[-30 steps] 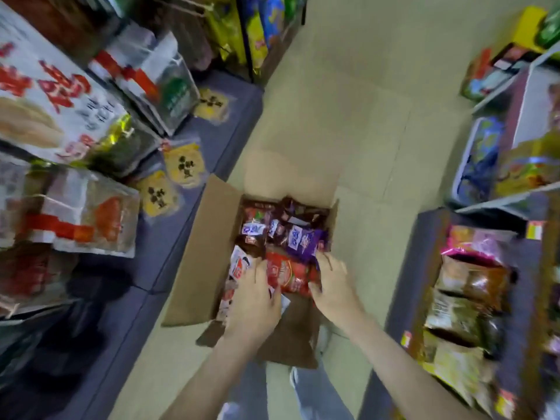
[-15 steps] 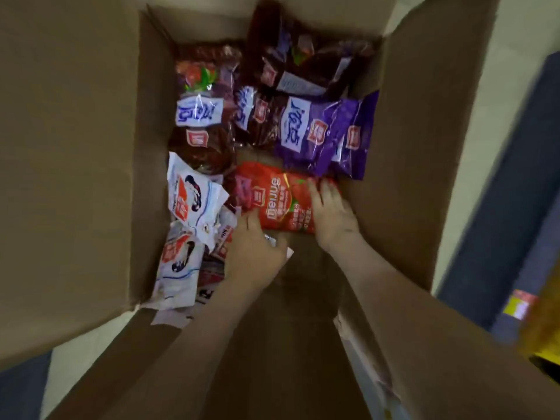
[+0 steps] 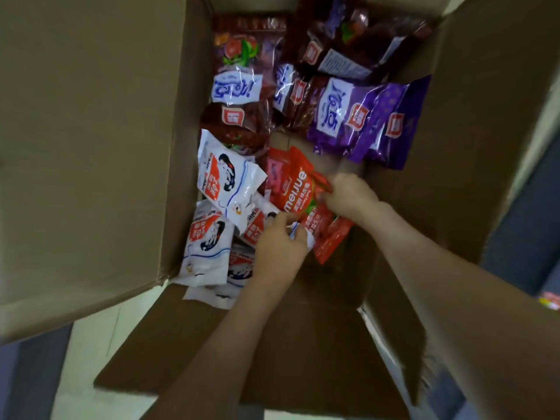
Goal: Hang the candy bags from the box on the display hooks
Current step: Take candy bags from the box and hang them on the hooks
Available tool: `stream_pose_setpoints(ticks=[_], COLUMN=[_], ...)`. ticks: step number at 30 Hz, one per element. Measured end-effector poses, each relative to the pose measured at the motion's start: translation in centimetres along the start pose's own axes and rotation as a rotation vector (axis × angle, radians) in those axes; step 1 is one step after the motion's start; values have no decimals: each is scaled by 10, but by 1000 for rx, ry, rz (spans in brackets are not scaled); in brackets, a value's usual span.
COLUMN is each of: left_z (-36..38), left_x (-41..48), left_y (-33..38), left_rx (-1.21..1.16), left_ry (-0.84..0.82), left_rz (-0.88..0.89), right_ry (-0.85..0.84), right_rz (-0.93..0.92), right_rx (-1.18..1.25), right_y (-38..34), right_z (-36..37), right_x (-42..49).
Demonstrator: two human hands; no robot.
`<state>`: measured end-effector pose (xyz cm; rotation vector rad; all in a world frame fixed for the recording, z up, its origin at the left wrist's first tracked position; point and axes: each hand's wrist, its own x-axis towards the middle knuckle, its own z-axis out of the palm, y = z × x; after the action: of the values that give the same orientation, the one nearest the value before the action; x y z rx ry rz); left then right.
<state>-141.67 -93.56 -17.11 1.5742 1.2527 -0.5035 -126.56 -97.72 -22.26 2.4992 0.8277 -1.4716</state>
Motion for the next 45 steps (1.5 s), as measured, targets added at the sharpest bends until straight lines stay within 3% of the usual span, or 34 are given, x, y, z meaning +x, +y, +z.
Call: stream_pose_setpoints(ticks=[3,6,8,12,17,23,31,35,39,45], left_z=[-26,-65,-99,-178,-286,-359,-415,-452,-489,-543], left_x=[-36,-80,-115,-177,-285,-409,-588,-665,-731,-812], left_y=[24,59,83,127,157,133,73,36,7,-27], left_rx=[-127,-421,-589,-884,-1119,-1302,-1298,-1290,-1253,-1195], left_ry=[-91,-185,-259,-331,-375,-112,209,366,476,671], left_rz=[-155,-368,-420,-406,-155,213,571,644,704,815], right_ry=[61,148,203,282,302,189,122,4,-166,-151], right_rz=[-14,-38,-76,-195,-287,-577,-802,-989,-1123,-1333], right_rx=[42,206,323,582,930,965,907,755,866,881], right_y=[-25,-51,-72,-124,-188,-246,-310,-359,-418,-496], right_z=[-31,-80,-117,-184,-239,-239,-213,-213,-209,-188], right_x=[-67,-145,-202,-309,-422,-531,-662,-729,-791,-873])
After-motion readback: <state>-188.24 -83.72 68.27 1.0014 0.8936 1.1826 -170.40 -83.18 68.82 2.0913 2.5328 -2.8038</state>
